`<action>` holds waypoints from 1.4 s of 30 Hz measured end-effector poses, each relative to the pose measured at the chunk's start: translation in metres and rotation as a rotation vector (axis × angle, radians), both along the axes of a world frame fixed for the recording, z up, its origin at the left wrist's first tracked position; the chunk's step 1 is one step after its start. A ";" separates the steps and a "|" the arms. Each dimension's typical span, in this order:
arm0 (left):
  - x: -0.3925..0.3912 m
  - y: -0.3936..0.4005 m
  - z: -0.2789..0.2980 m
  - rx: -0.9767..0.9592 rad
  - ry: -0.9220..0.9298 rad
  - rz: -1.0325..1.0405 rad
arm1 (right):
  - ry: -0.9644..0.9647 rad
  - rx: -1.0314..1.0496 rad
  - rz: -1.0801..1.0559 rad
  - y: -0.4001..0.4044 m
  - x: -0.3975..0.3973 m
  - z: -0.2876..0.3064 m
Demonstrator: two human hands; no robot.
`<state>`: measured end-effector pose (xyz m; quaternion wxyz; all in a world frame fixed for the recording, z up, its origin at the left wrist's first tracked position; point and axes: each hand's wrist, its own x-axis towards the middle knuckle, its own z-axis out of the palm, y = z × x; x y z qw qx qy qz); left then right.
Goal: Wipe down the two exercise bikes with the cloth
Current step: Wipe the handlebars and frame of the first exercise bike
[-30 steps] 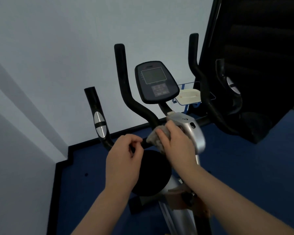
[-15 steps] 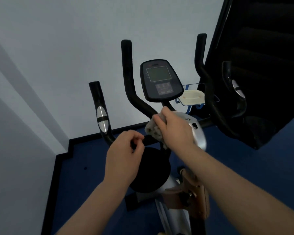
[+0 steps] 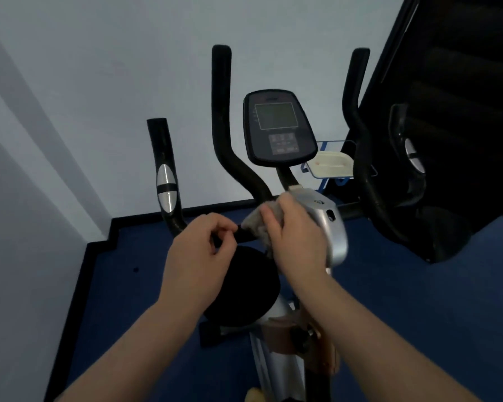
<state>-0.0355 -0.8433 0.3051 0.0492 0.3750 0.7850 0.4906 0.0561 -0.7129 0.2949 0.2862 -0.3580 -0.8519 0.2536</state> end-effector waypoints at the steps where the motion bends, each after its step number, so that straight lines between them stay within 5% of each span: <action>1: 0.000 0.000 0.001 0.003 0.001 0.000 | -0.011 0.009 0.043 0.000 0.004 -0.001; 5: 0.001 0.001 0.003 -0.018 0.016 0.012 | -0.132 0.051 0.036 0.029 -0.034 0.022; 10: 0.003 0.000 0.003 -0.030 -0.015 0.032 | -0.006 0.031 0.046 0.016 -0.016 0.003; 37: 0.005 0.001 0.007 -0.048 0.001 0.067 | -0.062 0.092 0.094 0.050 -0.060 0.030; 42: 0.005 0.001 0.006 -0.021 -0.020 0.078 | -0.014 0.111 0.118 0.029 -0.016 0.002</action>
